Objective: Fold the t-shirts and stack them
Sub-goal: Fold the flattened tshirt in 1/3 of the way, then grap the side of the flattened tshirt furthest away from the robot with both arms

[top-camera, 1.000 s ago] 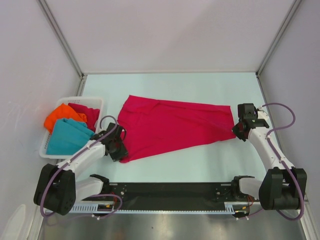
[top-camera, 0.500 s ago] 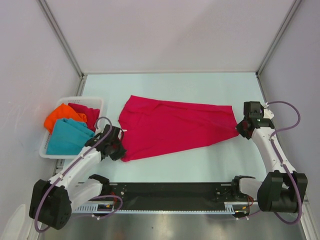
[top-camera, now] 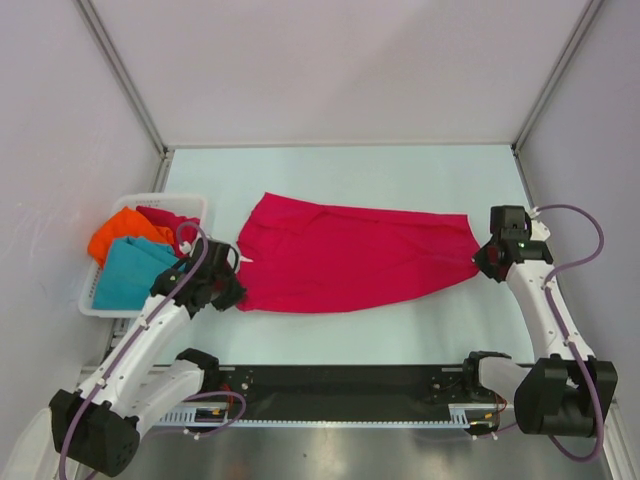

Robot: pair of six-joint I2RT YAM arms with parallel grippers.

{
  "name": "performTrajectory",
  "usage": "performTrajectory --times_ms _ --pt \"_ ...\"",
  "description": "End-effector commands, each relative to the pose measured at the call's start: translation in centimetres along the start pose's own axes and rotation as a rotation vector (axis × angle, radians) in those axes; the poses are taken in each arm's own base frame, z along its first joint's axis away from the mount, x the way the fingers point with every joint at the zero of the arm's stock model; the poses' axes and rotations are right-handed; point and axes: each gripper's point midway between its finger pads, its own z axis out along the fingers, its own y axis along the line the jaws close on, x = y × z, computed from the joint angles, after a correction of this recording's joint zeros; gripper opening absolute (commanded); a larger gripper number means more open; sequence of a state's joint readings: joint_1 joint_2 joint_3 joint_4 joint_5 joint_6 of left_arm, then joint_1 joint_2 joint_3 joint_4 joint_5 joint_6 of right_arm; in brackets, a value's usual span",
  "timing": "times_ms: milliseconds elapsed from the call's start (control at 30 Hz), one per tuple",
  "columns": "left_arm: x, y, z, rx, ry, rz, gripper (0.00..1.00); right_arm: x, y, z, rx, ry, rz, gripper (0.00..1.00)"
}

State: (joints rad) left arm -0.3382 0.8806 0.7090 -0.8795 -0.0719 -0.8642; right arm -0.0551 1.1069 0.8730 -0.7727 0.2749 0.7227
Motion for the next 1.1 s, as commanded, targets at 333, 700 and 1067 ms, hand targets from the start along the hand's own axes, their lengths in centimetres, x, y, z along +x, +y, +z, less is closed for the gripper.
performTrajectory --times_ms 333,700,1067 --pt "-1.3 -0.6 -2.3 0.008 -0.046 -0.01 0.0 0.1 -1.3 -2.3 0.002 -0.001 -0.039 0.0" --pt "-1.7 -1.0 -2.5 0.015 -0.052 0.004 0.12 0.6 -1.2 -2.5 -0.02 0.025 -0.063 0.28" --pt "-2.3 -1.2 -2.6 0.018 -0.072 0.003 0.29 0.4 -1.0 -2.6 -0.031 0.014 -0.075 0.29"
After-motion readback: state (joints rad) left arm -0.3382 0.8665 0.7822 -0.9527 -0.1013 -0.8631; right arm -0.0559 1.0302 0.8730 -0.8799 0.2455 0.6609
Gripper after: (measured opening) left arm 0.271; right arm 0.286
